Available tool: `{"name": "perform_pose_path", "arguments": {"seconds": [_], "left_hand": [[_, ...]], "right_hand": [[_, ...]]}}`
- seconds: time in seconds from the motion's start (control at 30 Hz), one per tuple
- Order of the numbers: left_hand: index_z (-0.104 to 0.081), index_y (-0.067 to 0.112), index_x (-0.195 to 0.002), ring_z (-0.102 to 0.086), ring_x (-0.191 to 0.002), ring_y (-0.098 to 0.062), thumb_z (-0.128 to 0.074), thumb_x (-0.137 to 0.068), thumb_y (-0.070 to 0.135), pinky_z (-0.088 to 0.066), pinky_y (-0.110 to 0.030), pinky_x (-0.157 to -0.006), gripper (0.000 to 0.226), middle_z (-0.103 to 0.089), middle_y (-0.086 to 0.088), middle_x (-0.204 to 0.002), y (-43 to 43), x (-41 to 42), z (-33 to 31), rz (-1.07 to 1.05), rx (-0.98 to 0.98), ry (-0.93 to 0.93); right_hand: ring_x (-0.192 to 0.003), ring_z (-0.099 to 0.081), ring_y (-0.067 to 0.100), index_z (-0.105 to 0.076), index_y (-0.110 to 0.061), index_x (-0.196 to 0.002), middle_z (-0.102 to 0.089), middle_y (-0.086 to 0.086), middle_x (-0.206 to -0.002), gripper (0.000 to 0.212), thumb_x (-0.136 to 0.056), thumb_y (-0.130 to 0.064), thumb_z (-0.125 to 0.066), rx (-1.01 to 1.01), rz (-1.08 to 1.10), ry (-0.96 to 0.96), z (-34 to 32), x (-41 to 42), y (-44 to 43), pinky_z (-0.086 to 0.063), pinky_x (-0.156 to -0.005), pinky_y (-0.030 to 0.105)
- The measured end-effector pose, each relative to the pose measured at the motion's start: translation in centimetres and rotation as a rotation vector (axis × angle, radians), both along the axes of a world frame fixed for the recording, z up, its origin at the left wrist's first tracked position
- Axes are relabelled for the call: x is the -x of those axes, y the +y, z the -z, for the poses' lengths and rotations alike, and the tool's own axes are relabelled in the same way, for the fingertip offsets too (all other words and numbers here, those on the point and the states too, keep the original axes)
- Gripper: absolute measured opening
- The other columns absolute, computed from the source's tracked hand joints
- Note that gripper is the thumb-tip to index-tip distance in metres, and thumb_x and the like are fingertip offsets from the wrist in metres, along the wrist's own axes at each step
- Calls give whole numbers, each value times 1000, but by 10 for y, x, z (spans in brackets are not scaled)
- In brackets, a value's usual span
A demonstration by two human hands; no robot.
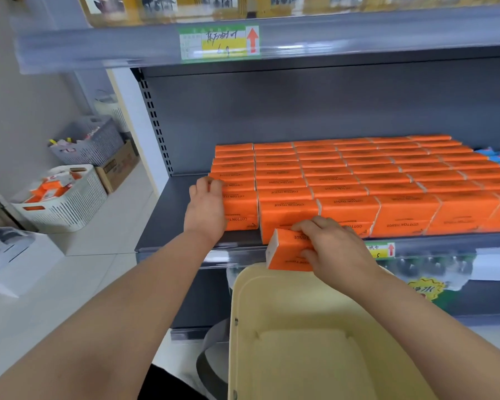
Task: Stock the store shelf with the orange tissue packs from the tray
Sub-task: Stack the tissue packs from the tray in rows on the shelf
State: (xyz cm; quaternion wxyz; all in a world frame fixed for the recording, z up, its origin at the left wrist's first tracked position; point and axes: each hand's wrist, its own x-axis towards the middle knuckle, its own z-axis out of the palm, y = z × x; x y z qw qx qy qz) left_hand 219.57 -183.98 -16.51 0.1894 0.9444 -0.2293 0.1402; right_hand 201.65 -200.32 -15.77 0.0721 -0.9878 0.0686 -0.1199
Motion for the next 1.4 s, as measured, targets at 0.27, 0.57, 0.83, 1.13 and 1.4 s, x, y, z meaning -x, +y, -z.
{"name": "perform_pose_path", "arguments": {"seconds": [0.27, 0.57, 0.83, 1.13, 1.4], "left_hand": [[-40, 7, -136, -35, -125, -30, -51, -73, -17, -41, -37, -95, 68, -39, -13, -136, 61, 6, -18, -123, 276, 17], [-42, 6, -137, -44, -125, -26, -49, -84, -5, -42, -37, -100, 54, -48, -13, -135, 72, 19, -13, -14, 243, 106], [-37, 8, -135, -60, -108, -30, -48, -89, 5, -50, -43, -90, 47, -61, -11, -119, 59, 22, 4, 58, 196, 348], [-38, 8, -137, -54, -116, -25, -56, -87, 5, -48, -42, -94, 53, -49, -9, -133, 54, 43, 16, -24, 367, 214], [-51, 14, -111, -57, -99, -21, -50, -92, 15, -45, -34, -69, 19, -55, -1, -113, 46, 100, 48, 132, 142, 111]], "right_hand": [[-121, -47, 21, -44, -26, -135, -50, -2, -131, 49, -89, -25, -61, -133, -182, -80, -42, -50, 58, -42, -93, 35], [-120, -44, 26, -49, -21, -132, -51, 6, -125, 46, -88, -13, -60, 65, -193, -68, -26, -122, 87, -41, -94, 41], [-117, -42, 25, -46, -21, -136, -47, 5, -125, 56, -84, -14, -66, 113, -185, -64, 1, -119, 76, -36, -99, 39], [-91, -59, 28, -67, -15, -104, -62, 4, -97, 37, -71, 1, -71, 86, -187, -295, 20, -51, 38, -47, -70, 38], [-127, -39, 16, -49, -32, -130, -45, -8, -133, 41, -91, -19, -50, 168, 103, 195, 70, 49, -13, -29, -102, 37]]}}
